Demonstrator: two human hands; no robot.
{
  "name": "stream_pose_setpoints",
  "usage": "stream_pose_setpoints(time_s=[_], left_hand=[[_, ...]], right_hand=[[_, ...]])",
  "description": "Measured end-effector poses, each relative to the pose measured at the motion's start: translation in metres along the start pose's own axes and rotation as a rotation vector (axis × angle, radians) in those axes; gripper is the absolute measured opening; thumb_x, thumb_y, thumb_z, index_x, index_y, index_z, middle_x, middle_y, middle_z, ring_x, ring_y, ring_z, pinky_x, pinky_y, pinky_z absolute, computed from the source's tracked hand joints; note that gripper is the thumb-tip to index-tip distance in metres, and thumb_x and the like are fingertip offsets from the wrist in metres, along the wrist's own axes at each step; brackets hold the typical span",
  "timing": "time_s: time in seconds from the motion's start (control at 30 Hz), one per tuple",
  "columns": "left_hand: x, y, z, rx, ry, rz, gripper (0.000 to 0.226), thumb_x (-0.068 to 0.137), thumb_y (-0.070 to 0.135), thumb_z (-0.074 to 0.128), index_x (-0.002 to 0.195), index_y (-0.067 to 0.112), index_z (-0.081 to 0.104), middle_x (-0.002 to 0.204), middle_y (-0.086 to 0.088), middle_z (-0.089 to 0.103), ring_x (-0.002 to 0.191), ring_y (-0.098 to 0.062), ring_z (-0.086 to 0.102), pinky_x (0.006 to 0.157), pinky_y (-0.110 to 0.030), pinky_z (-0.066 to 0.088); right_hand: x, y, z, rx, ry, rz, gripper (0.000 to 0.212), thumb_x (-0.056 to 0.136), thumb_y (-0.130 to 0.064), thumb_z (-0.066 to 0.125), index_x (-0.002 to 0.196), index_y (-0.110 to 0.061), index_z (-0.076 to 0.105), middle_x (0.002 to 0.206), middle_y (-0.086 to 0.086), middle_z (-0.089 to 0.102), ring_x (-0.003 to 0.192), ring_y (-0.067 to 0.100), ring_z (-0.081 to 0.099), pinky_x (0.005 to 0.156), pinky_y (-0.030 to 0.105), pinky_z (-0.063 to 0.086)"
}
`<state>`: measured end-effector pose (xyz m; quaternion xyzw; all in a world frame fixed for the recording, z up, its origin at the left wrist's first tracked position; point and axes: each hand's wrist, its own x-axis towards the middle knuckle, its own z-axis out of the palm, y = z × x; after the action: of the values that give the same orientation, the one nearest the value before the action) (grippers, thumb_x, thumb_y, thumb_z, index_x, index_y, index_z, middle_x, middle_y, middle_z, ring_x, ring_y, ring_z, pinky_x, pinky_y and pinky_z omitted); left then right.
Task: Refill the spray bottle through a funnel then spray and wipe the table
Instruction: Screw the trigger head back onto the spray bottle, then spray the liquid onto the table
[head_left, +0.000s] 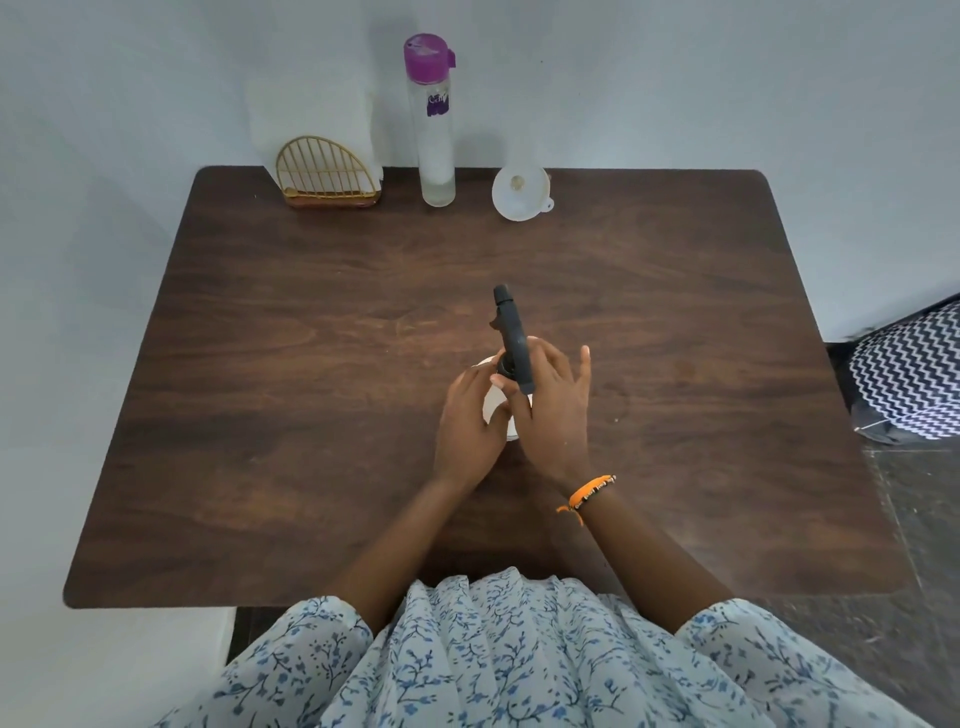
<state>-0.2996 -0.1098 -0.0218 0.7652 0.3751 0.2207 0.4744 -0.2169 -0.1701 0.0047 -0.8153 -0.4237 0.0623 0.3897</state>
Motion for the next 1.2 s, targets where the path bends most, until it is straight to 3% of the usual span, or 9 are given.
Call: stream_pose_setpoints(time_s=[0.1, 0.23, 0.33, 0.4, 0.57, 0.67, 0.93, 1.07, 1.2], left_hand=[[0.001, 0.003, -0.006, -0.058, -0.076, -0.009, 0.043, 0.089, 0.01, 0.058, 0.131, 0.021, 0.05, 0.128, 0.017, 0.05, 0.122, -0.004, 0.043, 0.101, -0.017, 0.033], [0.007, -0.007, -0.013, -0.086, -0.145, -0.12, 0.062, 0.08, 0.022, 0.071, 0.136, 0.021, 0.043, 0.145, 0.003, 0.041, 0.135, -0.01, 0.035, 0.109, -0.028, 0.029], [-0.002, -0.014, -0.018, -0.181, -0.178, -0.271, 0.071, 0.07, 0.017, 0.08, 0.131, 0.02, 0.045, 0.133, 0.004, 0.052, 0.122, -0.011, 0.051, 0.098, -0.026, 0.046], [-0.014, -0.012, -0.022, -0.249, -0.192, -0.327, 0.06, 0.073, 0.007, 0.077, 0.124, 0.021, 0.048, 0.12, 0.009, 0.059, 0.111, -0.005, 0.057, 0.084, -0.015, 0.05], [-0.038, -0.006, -0.037, -0.177, -0.101, -0.45, 0.026, 0.088, 0.012, 0.063, 0.112, 0.021, 0.058, 0.103, 0.006, 0.064, 0.098, -0.007, 0.06, 0.077, -0.012, 0.045], [-0.048, 0.003, -0.043, -0.241, -0.012, -0.489, 0.016, 0.09, 0.012, 0.06, 0.102, 0.021, 0.064, 0.092, 0.005, 0.066, 0.085, -0.007, 0.061, 0.073, -0.012, 0.046], [-0.08, 0.015, -0.057, -0.418, 0.189, -0.528, 0.016, 0.092, 0.008, 0.056, 0.099, 0.018, 0.066, 0.092, -0.002, 0.067, 0.082, -0.011, 0.06, 0.085, -0.028, 0.049], [-0.085, 0.015, -0.064, -0.445, 0.242, -0.532, 0.015, 0.092, 0.008, 0.056, 0.098, 0.017, 0.065, 0.088, 0.0, 0.067, 0.082, -0.012, 0.059, 0.085, -0.03, 0.048], [-0.09, 0.01, -0.078, -0.43, 0.271, -0.509, 0.017, 0.091, 0.007, 0.057, 0.093, 0.022, 0.065, 0.088, -0.001, 0.067, 0.079, -0.012, 0.06, 0.086, -0.031, 0.049]], right_hand=[[0.002, 0.003, -0.005, 0.064, -0.087, 0.013, 0.031, 0.09, -0.043, 0.05, 0.105, -0.017, 0.059, 0.103, -0.012, 0.054, 0.115, 0.012, 0.046, 0.113, 0.044, 0.017], [0.009, 0.006, -0.012, 0.419, -0.275, 0.114, 0.033, 0.084, -0.033, 0.062, 0.111, -0.018, 0.049, 0.108, -0.01, 0.054, 0.106, 0.006, 0.045, 0.087, 0.027, 0.039], [0.021, 0.007, -0.014, 0.564, -0.361, 0.148, 0.077, 0.076, -0.024, 0.076, 0.134, -0.024, 0.025, 0.128, -0.003, 0.048, 0.114, 0.01, 0.05, 0.094, 0.022, 0.044], [0.031, 0.008, -0.01, 0.583, -0.399, 0.102, 0.091, 0.075, -0.019, 0.078, 0.14, -0.028, 0.015, 0.117, 0.001, 0.054, 0.106, 0.011, 0.056, 0.089, 0.022, 0.049], [0.039, 0.007, 0.007, 0.651, -0.328, 0.067, 0.052, 0.078, -0.01, 0.072, 0.122, -0.022, 0.047, 0.081, 0.0, 0.06, 0.063, 0.006, 0.051, 0.068, 0.027, 0.046], [0.033, 0.004, 0.014, 0.648, -0.211, 0.066, 0.034, 0.078, -0.022, 0.07, 0.106, -0.013, 0.052, 0.07, -0.001, 0.051, 0.059, 0.01, 0.046, 0.063, 0.026, 0.044], [0.032, -0.009, 0.02, 0.61, 0.059, 0.012, 0.037, 0.08, -0.046, 0.06, 0.091, -0.012, 0.053, 0.084, 0.01, 0.05, 0.064, 0.019, 0.047, 0.063, 0.022, 0.039], [0.032, -0.014, 0.018, 0.703, -0.014, 0.082, 0.035, 0.082, -0.047, 0.061, 0.091, -0.013, 0.056, 0.079, 0.012, 0.057, 0.064, 0.03, 0.052, 0.061, 0.037, 0.046], [0.025, -0.036, 0.013, 0.81, -0.239, 0.03, 0.012, 0.09, -0.025, 0.062, 0.089, -0.014, 0.057, 0.077, 0.01, 0.053, 0.059, 0.021, 0.052, 0.05, 0.026, 0.049]])
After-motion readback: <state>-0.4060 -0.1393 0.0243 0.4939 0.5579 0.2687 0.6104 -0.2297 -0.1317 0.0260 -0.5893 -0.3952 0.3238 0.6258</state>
